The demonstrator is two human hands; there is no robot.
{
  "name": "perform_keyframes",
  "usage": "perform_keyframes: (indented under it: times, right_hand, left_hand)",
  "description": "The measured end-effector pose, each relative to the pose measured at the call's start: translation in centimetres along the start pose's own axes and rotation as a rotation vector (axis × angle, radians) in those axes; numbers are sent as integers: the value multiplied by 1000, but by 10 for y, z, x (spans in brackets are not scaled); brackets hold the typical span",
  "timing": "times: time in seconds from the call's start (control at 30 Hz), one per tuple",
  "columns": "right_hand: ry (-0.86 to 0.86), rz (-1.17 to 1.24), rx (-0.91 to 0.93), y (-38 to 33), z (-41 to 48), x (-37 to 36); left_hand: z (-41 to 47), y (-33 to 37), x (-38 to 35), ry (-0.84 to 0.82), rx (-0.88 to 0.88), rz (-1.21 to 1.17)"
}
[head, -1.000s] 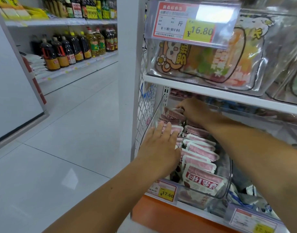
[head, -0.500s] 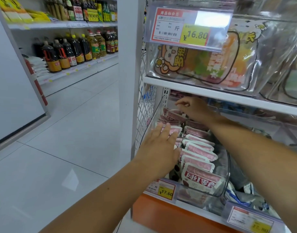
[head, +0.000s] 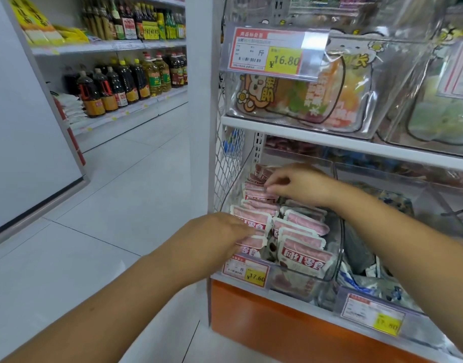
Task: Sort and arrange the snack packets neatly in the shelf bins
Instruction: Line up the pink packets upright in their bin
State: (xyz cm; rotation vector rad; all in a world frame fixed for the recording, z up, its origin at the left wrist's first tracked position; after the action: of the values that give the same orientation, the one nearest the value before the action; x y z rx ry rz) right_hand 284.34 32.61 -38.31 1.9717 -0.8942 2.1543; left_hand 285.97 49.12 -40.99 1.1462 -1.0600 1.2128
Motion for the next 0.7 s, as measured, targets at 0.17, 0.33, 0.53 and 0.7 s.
perform_keyframes:
  times: [0.17, 0.33, 0.53, 0.7]
  right_hand:
    - [-72, -71, -40, -6, 3, -33]
    - [4, -21, -78, -2, 1, -22]
    - [-74, 40, -125, -5, -4, -28]
    - [-113, 23, -101, -4, 0, -30]
  left_hand:
    - [0, 1, 4, 56, 23, 85]
    - [5, 0, 11, 106, 52, 96]
    - [5, 2, 12, 116, 58, 99]
    - [2, 0, 8, 111, 39, 58]
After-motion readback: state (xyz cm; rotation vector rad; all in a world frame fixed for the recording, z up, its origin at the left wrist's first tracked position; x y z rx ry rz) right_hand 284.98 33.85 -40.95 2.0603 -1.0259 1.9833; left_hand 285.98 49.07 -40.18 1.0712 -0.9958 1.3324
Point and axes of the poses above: each hand's wrist, its own z-axis towards the middle knuckle, its own x-axis out of the back of the hand, y = z × x, the point moved 10 cm from there along z, towards the middle knuckle, and after that the axes turned 2 degrees about z, right-handed, at the moved point
